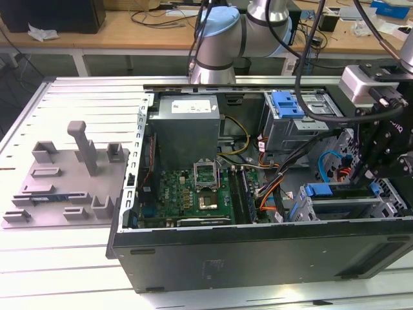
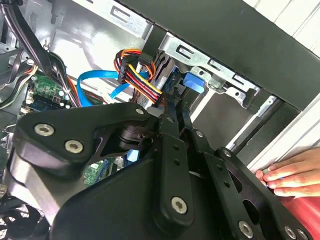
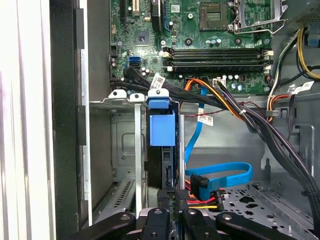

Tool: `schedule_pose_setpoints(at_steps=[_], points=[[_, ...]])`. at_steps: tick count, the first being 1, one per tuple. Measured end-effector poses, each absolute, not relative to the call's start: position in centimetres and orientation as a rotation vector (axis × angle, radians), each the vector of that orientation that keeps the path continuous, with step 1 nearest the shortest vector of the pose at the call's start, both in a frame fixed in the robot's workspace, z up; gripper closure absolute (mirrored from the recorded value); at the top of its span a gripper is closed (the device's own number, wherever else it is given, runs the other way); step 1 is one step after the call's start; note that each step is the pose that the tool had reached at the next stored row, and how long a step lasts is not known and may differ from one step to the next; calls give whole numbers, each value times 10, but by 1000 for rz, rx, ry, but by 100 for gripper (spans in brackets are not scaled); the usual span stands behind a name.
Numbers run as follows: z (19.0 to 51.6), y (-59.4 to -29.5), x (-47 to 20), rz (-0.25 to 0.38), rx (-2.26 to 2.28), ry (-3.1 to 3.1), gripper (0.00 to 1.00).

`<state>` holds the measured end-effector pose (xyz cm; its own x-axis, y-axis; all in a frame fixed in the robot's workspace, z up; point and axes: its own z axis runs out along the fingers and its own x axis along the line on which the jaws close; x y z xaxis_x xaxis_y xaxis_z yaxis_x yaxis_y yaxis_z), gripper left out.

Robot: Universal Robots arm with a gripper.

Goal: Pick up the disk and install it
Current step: 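Insert the first disk wire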

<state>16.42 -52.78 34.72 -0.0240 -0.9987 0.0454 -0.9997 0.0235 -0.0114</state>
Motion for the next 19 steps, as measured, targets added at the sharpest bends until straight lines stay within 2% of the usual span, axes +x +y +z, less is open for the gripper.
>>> schedule_pose_setpoints(at_steps=[19], points=[[349, -525, 164, 62, 2176, -2231, 84]])
